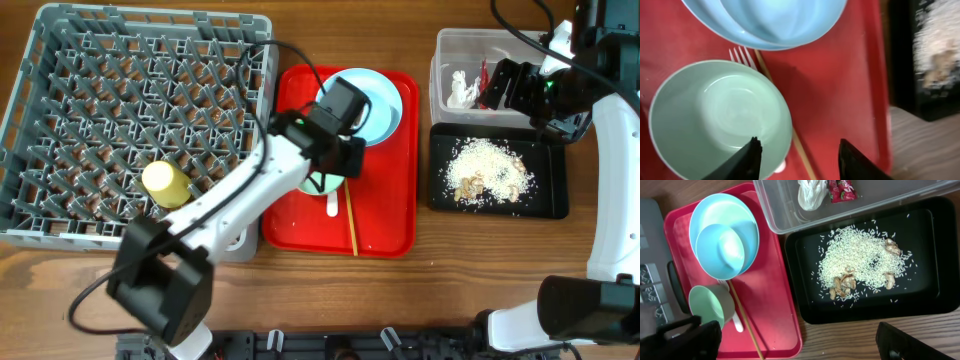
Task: Sort waste into correct bins and load items into the dishwasher rack
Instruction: 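Grasp the green bowl rim with the left gripper and lift, then carry the green bowl to the dish rack and set it down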
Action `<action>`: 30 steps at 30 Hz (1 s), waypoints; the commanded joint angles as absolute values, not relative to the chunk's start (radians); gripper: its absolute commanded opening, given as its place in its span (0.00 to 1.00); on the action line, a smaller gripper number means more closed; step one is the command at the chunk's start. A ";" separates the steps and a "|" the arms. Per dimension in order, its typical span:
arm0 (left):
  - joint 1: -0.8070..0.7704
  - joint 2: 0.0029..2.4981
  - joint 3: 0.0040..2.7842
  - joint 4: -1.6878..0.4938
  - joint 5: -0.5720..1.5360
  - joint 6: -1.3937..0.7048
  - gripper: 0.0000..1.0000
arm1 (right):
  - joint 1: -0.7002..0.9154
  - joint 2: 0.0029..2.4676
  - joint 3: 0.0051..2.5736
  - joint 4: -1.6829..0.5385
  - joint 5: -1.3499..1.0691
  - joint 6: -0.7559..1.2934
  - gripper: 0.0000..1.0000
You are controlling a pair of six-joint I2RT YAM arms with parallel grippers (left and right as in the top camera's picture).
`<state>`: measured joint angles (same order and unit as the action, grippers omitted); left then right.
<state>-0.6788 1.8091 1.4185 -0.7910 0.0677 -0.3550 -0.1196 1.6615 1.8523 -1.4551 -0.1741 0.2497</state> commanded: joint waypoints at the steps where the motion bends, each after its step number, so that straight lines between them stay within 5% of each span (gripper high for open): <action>1: -0.706 1.872 1.427 -0.777 -0.007 -0.355 0.49 | -0.120 1.663 1.857 -1.460 -0.156 0.262 1.00; 12: -0.712 1.988 1.427 -0.759 -0.020 -0.356 0.45 | -0.120 1.663 1.857 -1.460 -0.156 0.262 1.00; 19: -0.712 2.003 1.427 -0.759 -0.020 -0.356 0.04 | -0.120 1.663 1.857 -1.460 -0.156 0.262 1.00; 30: -0.689 1.856 1.510 -0.878 -0.020 -0.347 0.04 | -0.120 1.663 1.857 -1.460 -0.156 0.261 1.00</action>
